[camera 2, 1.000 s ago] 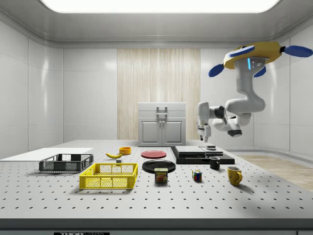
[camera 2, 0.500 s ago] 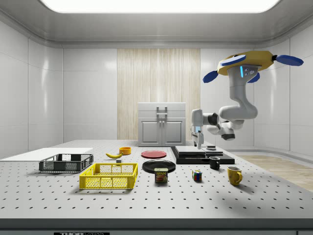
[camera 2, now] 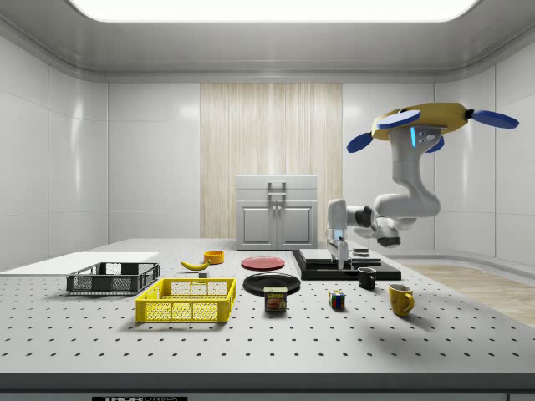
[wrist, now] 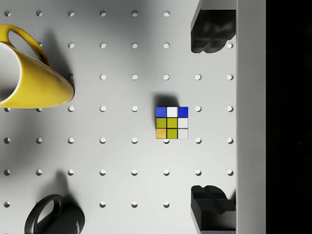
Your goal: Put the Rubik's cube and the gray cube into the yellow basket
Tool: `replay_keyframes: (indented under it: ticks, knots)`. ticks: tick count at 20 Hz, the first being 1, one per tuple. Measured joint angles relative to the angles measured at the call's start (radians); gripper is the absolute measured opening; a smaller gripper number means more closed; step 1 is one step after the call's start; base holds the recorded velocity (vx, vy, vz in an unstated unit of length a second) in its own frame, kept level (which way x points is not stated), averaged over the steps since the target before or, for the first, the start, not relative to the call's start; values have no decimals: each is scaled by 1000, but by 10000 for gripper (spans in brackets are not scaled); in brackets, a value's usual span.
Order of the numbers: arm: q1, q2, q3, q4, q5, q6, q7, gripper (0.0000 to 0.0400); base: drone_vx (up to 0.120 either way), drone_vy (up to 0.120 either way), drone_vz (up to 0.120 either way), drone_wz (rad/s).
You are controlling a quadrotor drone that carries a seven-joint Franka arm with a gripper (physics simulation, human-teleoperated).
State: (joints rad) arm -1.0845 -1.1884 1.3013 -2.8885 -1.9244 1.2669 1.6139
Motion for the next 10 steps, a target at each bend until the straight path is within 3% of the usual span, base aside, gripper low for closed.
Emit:
replay_keyframes:
  ticks: [7,10]
  knots:
    - [-10,-33,9,2,17,30,10,400,0,0,-120,0]
    - [-14,-46,13,3,23,42,14,400,0,-53,-120,0]
